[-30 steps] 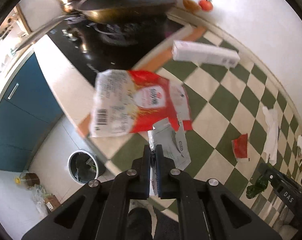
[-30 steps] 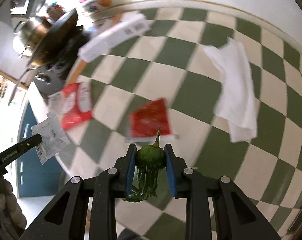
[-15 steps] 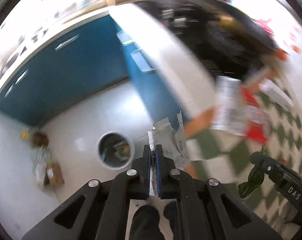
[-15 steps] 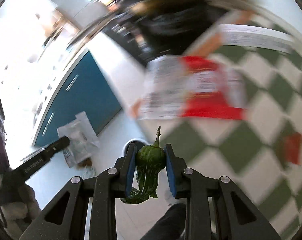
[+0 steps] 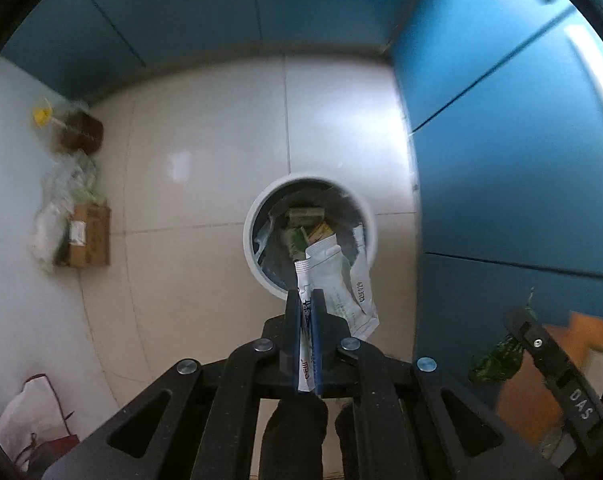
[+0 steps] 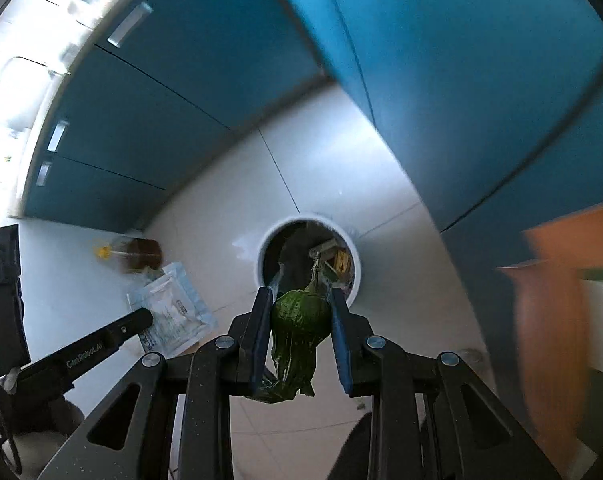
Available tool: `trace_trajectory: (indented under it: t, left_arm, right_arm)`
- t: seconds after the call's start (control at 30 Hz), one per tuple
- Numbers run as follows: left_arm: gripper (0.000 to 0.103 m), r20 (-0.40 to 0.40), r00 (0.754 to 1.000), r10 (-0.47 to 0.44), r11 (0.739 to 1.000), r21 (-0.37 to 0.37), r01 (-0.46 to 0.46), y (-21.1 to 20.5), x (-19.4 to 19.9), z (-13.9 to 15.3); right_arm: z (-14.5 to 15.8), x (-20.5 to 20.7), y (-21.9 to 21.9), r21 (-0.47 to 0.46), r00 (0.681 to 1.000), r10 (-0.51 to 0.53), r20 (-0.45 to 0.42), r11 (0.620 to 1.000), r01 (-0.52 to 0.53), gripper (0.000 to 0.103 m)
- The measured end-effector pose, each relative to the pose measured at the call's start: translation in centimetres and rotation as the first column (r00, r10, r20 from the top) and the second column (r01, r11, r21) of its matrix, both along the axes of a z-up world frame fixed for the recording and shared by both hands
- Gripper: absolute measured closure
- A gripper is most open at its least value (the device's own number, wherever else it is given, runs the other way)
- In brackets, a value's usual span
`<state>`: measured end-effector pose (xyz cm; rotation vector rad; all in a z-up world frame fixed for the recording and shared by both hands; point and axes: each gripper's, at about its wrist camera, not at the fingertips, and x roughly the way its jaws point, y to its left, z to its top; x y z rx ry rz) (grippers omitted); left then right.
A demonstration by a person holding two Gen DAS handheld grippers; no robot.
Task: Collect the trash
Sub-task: 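Carry the wrapper and pepper stem over the white bin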
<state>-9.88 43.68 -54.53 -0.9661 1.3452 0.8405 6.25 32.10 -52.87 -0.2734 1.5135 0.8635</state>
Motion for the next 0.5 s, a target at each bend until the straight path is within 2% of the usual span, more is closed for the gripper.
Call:
trace_trajectory:
  t: [0.03,0.1,0.23,0.37,0.5]
  left_arm:
    - [0.101,0.004,1.0,0.002,1.0,-0.02,-0.002,0.8,-0.1,-2.3]
    - [0.101,0.001,1.0,0.009,0.999,-0.049,-0.009,1.9,-0.3,-7.3]
    - [0.101,-0.001,1.0,0.014,0.997,-0.08,-0.014,3.5,-0.8,-14.0]
    - [0.101,-0.006,1.0,0.012,0.994,-0.109,-0.013,4.3,-0.9,-18.6]
    - [0.095,-0.01,1.0,-0.002,0.993,-0.121,0.001,4.2,-0.9,-20.4]
  right_arm:
    - [-3.3,-0.2,1.1,-0.027,1.0,-0.004,-0.01,1.0,0.003,0.074]
    - [-7.5,-0.5,2.5,-0.048,1.0,0.002,-0.018,0.999,-0.002,0.074]
    - [-15.8,-1.1,5.2,-0.087,1.0,0.027,-0.017,0.996,-0.028,0.074]
    - [-22.3,-1.6,6.9,-0.123,0.998,0.065,-0.012,0.99,-0.066,0.074]
    - [-26.4,-2.6,7.5,-0.155,0.993,0.116,-0.014,0.981,-0.117,0.073]
